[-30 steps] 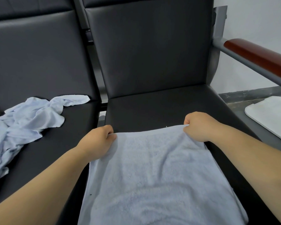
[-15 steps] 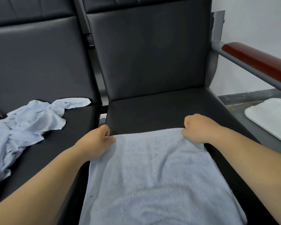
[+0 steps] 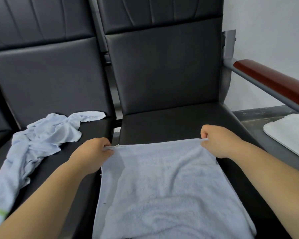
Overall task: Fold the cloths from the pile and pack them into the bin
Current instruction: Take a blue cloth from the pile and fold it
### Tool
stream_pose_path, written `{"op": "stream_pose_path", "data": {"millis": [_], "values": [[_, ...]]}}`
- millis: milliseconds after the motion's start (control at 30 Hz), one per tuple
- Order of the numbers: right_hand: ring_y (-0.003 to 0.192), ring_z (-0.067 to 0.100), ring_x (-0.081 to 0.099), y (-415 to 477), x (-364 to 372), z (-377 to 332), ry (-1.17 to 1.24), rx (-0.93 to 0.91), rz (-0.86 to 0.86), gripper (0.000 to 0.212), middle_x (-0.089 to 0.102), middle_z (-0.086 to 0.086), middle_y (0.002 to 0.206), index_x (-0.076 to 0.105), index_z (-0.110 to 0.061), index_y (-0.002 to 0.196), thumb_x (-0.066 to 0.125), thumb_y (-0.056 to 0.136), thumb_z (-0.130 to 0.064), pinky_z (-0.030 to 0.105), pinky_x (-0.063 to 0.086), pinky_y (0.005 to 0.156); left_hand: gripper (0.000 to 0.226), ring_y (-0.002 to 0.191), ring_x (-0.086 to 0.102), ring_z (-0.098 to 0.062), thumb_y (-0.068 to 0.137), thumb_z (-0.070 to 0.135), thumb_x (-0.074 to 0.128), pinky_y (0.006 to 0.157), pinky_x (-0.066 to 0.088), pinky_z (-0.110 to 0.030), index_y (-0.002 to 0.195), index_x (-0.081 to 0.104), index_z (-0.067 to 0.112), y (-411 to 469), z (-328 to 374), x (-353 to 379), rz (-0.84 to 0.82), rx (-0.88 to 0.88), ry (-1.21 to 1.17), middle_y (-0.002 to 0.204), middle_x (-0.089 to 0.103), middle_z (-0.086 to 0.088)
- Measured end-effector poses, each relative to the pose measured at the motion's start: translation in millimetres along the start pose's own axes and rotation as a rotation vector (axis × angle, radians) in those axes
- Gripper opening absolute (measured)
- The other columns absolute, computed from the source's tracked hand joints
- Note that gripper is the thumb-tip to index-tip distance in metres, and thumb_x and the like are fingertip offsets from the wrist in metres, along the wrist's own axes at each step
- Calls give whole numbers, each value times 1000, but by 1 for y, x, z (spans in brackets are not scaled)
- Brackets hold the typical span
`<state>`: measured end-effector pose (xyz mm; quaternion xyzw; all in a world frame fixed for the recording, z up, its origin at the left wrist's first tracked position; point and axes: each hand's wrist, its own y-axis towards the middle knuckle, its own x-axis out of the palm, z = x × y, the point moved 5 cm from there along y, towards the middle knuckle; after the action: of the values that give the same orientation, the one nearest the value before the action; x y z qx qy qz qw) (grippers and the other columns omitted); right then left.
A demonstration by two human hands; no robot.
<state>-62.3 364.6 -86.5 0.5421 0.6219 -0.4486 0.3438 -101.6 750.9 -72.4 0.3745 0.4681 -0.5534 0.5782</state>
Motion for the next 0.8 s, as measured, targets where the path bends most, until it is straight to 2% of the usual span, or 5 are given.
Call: {"op": "stream_pose_path", "data": {"millis": [167,267,367,567,800], "values": [[75,21,64,-6,-2,10,191,200,1,25,74,22,107,73,1,110,63,91,-12,31,44,64,12,67,62,-19,94,19,55,55,46,-30,83,61,20,-6,-10,1,55,-154,-90,79,68,-3],[78,17,72,-16,3,5,846,408,-25,17,69,14,105,66,-4,115,66,98,-7,24,53,59,13,47,59,-15,96,8,53,47,42,-22,93,66,6,-11,-17,10,95,-405,-640,78,68,-12],[96,19,73,-21,1,-16,1352,364,-31,23,66,9,118,56,-20,118,66,101,-9,33,61,75,11,68,62,-20,96,1,57,62,52,-28,94,67,2,-8,-2,11,74,-426,-1126,80,68,-12],[104,14,68,-29,-64,-39,1313,7,387,15,69,-6,106,65,-36,93,64,103,-25,36,57,96,9,108,70,-22,100,11,58,90,55,-29,101,65,6,4,20,-48,339,-131,-1456,105,74,-11],[104,15,72,-35,-98,-5,1200,-54,574,7,77,-7,95,75,-27,100,70,99,-30,39,54,100,11,96,70,-20,98,17,61,92,53,-34,101,70,11,-17,34,-91,489,126,-1206,105,75,-13]]}}
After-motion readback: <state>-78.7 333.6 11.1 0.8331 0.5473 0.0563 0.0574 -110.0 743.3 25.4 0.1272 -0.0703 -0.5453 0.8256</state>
